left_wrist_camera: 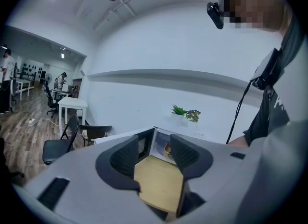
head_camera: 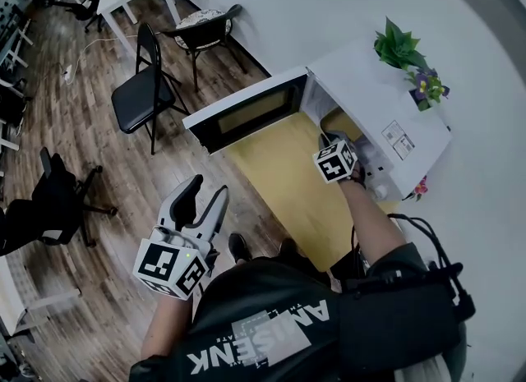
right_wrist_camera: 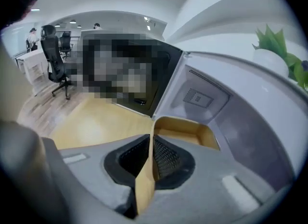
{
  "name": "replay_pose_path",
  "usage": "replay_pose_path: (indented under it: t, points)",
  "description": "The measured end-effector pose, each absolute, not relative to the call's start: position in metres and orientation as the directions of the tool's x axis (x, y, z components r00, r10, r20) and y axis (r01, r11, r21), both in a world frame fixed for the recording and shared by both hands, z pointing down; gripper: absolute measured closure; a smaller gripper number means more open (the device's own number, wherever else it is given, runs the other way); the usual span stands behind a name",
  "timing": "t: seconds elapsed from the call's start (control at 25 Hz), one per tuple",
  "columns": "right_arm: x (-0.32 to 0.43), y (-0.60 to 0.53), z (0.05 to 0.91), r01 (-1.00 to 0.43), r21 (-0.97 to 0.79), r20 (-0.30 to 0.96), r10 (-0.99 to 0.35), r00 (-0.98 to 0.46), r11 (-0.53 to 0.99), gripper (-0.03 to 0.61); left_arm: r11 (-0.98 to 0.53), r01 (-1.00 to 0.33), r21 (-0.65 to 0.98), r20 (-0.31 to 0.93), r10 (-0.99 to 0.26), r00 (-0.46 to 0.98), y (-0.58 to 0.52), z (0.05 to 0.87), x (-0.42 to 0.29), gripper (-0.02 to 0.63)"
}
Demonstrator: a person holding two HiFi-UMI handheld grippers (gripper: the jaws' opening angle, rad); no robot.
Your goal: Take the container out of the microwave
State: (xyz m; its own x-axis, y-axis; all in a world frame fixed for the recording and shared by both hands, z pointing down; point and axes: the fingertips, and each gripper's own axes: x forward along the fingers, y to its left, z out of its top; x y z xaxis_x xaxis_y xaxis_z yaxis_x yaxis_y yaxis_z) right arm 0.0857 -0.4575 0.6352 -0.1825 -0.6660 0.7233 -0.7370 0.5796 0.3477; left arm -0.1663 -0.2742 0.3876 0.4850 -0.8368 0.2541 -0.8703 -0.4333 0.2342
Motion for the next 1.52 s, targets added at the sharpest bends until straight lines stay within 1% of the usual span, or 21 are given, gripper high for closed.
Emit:
replay_pose_path:
  t: [0.24, 0.4, 0.6, 0.72, 0.92, 1.0, 1.24, 1.4, 1.52]
  points:
    - [0.051, -0.421, 0.608, -0.734, 0.250, 0.712, -0.634, -0.303, 0.631, 0.551, -0.508, -0.829, 0.235, 0.250, -0.792, 0.557, -0.276, 0.393, -0.161, 0.408]
    - [0.033, -0.396, 0.588, -0.728, 0.214, 0.700, -0.622, -0.351, 0.652, 0.551, -0.559, -0.790, 0.252, 0.226, -0.760, 0.610, -0.278, 0.395, -0.154, 0.408]
    - [0.011, -0.358, 0.545, -0.751, 0.104, 0.658, -0.611, -0.440, 0.652, 0.551, -0.613, -0.747, 0.258, 0.231, -0.711, 0.664, -0.282, 0.397, -0.144, 0.415]
    - [0.007, -0.338, 0.521, -0.733, 0.113, 0.630, -0.619, -0.469, 0.671, 0.551, -0.650, -0.710, 0.271, 0.210, -0.680, 0.702, -0.284, 0.396, -0.134, 0.435]
    - [-0.001, -0.309, 0.471, -0.709, 0.136, 0.570, -0.640, -0.515, 0.692, 0.551, -0.688, -0.681, 0.250, 0.214, -0.647, 0.732, -0.293, 0.395, -0.122, 0.447]
    - [0.001, -0.299, 0.453, -0.708, 0.139, 0.550, -0.649, -0.526, 0.692, 0.551, -0.696, -0.670, 0.258, 0.193, -0.643, 0.742, -0.297, 0.390, -0.118, 0.484]
    - [0.016, -0.278, 0.407, -0.705, 0.243, 0.502, -0.708, -0.496, 0.666, 0.551, -0.722, -0.667, 0.181, 0.170, -0.645, 0.745, -0.305, 0.376, -0.107, 0.498]
    - [0.026, -0.265, 0.374, -0.731, 0.219, 0.445, -0.733, -0.514, 0.646, 0.551, -0.737, -0.643, 0.209, 0.128, -0.631, 0.765, -0.303, 0.362, -0.102, 0.546]
    - [0.042, -0.264, 0.354, -0.764, 0.230, 0.403, -0.773, -0.489, 0.603, 0.551, -0.745, -0.632, 0.215, 0.103, -0.626, 0.773, -0.302, 0.354, -0.101, 0.556]
